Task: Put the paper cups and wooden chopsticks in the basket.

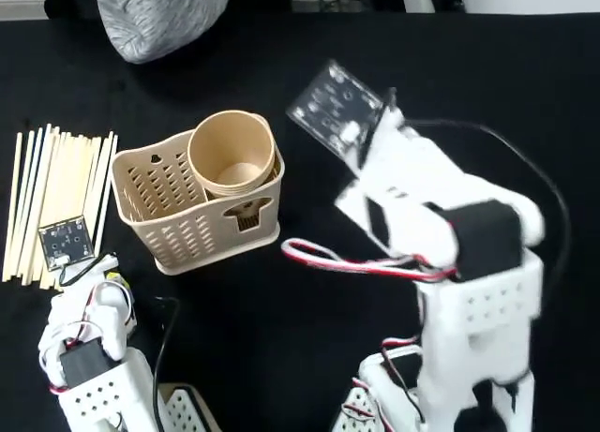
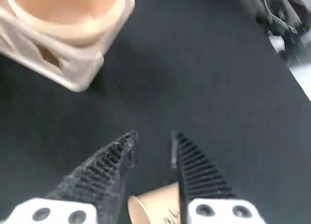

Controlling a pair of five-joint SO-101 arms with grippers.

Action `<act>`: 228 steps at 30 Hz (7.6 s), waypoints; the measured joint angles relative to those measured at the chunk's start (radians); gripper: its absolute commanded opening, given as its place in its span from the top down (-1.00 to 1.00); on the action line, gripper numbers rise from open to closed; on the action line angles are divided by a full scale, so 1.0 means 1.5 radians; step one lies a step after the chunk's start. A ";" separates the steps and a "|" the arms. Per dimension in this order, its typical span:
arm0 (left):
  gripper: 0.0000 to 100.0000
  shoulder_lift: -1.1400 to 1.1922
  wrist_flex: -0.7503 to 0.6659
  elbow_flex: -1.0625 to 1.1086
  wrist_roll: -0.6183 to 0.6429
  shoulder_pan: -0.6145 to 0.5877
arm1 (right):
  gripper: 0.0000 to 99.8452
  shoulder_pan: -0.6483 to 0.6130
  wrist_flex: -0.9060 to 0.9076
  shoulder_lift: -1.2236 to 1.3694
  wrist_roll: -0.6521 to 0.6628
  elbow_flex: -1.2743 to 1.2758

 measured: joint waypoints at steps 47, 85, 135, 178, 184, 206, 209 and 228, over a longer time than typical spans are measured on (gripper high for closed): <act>0.76 0.000 0.000 0.000 0.000 0.000 | 0.98 0.575 -0.664 -0.280 0.296 0.869; 0.77 0.000 0.000 0.001 -0.049 0.000 | 0.98 -0.100 0.010 0.389 -0.312 -0.519; 0.76 0.000 0.000 0.001 -0.049 0.000 | 0.89 -0.151 -0.003 0.235 -0.343 -0.240; 0.76 0.000 0.000 0.001 -0.049 0.000 | 0.92 -0.231 -0.191 0.376 -0.334 -0.288; 0.76 0.000 0.000 0.001 -0.049 0.000 | 0.69 -0.232 -0.176 0.340 -0.309 -0.311; 0.76 0.000 0.000 0.001 -0.049 0.000 | 0.98 -0.231 -0.047 0.328 -0.259 -0.294; 0.76 0.000 0.000 0.001 -0.049 0.000 | 0.98 -0.243 -0.069 0.297 -0.249 -0.239; 0.76 0.000 0.000 0.001 -0.049 0.000 | 0.98 -0.257 -0.637 -0.128 -0.171 0.523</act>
